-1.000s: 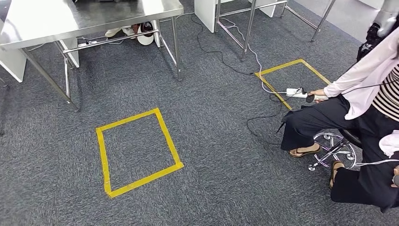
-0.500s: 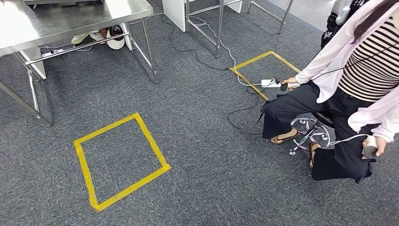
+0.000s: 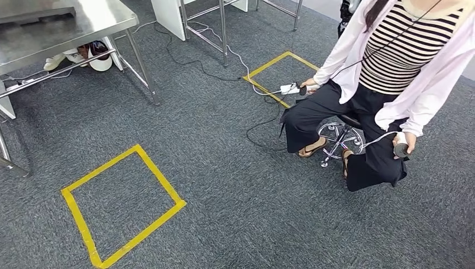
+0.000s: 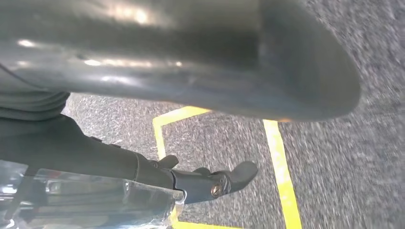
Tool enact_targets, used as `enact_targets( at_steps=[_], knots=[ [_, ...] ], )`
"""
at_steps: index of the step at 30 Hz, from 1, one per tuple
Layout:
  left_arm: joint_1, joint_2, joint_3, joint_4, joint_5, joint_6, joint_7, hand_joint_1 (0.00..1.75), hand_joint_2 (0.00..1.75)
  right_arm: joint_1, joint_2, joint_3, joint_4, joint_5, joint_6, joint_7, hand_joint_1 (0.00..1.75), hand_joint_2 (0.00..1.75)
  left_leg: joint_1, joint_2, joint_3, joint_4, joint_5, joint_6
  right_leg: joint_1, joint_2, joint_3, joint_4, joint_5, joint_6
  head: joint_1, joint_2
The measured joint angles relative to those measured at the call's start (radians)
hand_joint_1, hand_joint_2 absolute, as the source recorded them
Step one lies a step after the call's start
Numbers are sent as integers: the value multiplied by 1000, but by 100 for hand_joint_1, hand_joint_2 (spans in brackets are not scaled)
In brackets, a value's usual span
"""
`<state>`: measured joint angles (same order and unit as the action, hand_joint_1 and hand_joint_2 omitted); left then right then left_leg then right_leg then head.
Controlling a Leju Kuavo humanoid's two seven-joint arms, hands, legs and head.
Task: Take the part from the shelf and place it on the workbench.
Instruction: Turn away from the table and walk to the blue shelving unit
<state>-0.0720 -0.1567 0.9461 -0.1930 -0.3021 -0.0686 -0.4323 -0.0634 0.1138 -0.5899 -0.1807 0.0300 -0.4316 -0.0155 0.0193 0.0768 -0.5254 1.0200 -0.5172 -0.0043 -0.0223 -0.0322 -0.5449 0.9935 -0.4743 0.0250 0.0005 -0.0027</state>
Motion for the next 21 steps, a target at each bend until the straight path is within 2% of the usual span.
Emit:
enact_targets(
  at_steps=[1, 2, 3, 4, 5, 6, 7, 9, 10, 11, 12, 14, 15, 16, 18, 19, 20, 21],
  knots=[
    [1, 0, 0, 0, 0, -1, 0, 0, 0, 0, 0, 0, 0, 0, 0, 0, 0, 0, 2, -25, -17, 41, -29, -4, -3, 9, 2, -1, 3, -8, -1, 0],
    [2, 1, 0, 0, 0, -2, 0, 0, 0, 0, 0, 0, -1, 0, 0, -1, 0, 0, 3, -50, -42, 101, -66, -5, -3, 19, 1, -1, 4, -14, -2, 0],
    [4, 1, 1, 0, 0, -2, 0, 0, 0, -1, 0, 0, -1, 0, 0, -1, 0, 0, 3, -66, -74, 173, -103, -5, -1, 28, 0, -1, 5, -18, -2, 0],
    [5, 1, 1, 0, 0, -2, 0, 0, 0, 0, 1, 0, -1, 0, 1, -1, 0, 0, 3, -74, -104, 236, -127, -5, 1, 39, 0, -1, 5, -20, -2, 0],
    [5, 1, 1, 0, 0, -2, 0, 0, 0, 1, 1, -1, -1, 0, 1, -1, 0, 0, 3, -76, -120, 268, -130, -4, 2, 50, 1, -1, 5, -20, -2, 0],
    [5, 1, 1, 0, 0, -2, 0, 0, 0, 2, 1, -1, -1, 0, 1, -1, 0, 0, 3, -78, -120, 265, -114, -3, 3, 62, 2, 0, 5, -20, -2, 0],
    [5, 1, 1, 0, 0, -2, 0, 0, 0, 2, 2, -1, -1, 0, 1, -1, 0, 0, 5, -81, -102, 222, -80, -2, 3, 74, 5, 1, 5, -20, -2, 0],
    [5, 2, 1, 0, 0, -2, 0, 0, 0, 1, 2, -2, -1, 0, 1, -1, 0, 0, 9, -113, -45, 90, -8, 2, 4, 98, 6, 5, 4, -18, -2, 0],
    [5, 2, 1, 0, 0, -2, 0, 0, 0, -1, 3, -3, -1, 0, 1, -1, 0, 0, 10, -129, -24, 40, 11, 3, 6, 108, 2, 8, 4, -15, -1, 0],
    [5, 2, 1, 0, 1, -3, 0, 0, 0, -2, 3, -4, -1, 0, 2, -2, 0, 0, 10, -142, -14, 12, 17, 5, 8, 117, -4, 10, 4, -10, -1, 0],
    [4, 1, 1, 0, 1, -3, -1, 0, 0, -2, 4, -5, -1, 1, 2, -2, 0, 0, 7, -144, -13, 4, 15, 8, 9, 125, -10, 11, 5, -3, -1, 0],
    [2, 0, 1, 0, 3, -3, -1, 0, 0, 2, 4, -7, -1, 2, 2, -6, 0, 0, 3, -127, -12, -4, 19, 22, 7, 135, -22, 11, 8, 11, -1, 0],
    [2, -1, 2, 0, 3, -4, -2, 0, 0, 3, 4, -8, -1, 4, 2, -8, 0, 0, 4, -116, -11, -9, 23, 30, 7, 122, -31, 25, 0, 14, 0, 0],
    [2, -1, 2, 0, 5, -4, -2, 0, 0, 3, 4, -8, -1, 5, 2, -9, 0, 0, 5, -104, -10, -14, 27, 37, 8, 103, -49, 57, -17, 14, 1, 0],
    [3, 0, 3, 0, 8, -4, -2, 0, 0, 0, 5, -8, -1, 7, 2, -11, 0, 0, 3, -79, -10, -17, 29, 45, 7, 58, -106, 176, -74, 9, 3, 0],
    [3, 0, 4, 0, 9, -4, -2, 0, 0, -1, 6, -8, -1, 7, 2, -12, 0, 0, 1, -66, -10, -17, 29, 46, 6, 50, -138, 241, -99, 9, 4, 0],
    [4, 0, 5, 0, 10, -4, -2, 0, 0, -1, 5, -8, -1, 8, 2, -12, 0, 0, 0, -54, -11, -17, 29, 46, 6, 46, -157, 285, -113, 12, 4, 0],
    [4, 0, 6, 0, 10, -4, -2, 0, 0, 0, 5, -8, -1, 8, 2, -12, 0, 0, -1, -43, -11, -16, 28, 46, 6, 43, -159, 294, -111, 18, 4, 0]
  ],
)
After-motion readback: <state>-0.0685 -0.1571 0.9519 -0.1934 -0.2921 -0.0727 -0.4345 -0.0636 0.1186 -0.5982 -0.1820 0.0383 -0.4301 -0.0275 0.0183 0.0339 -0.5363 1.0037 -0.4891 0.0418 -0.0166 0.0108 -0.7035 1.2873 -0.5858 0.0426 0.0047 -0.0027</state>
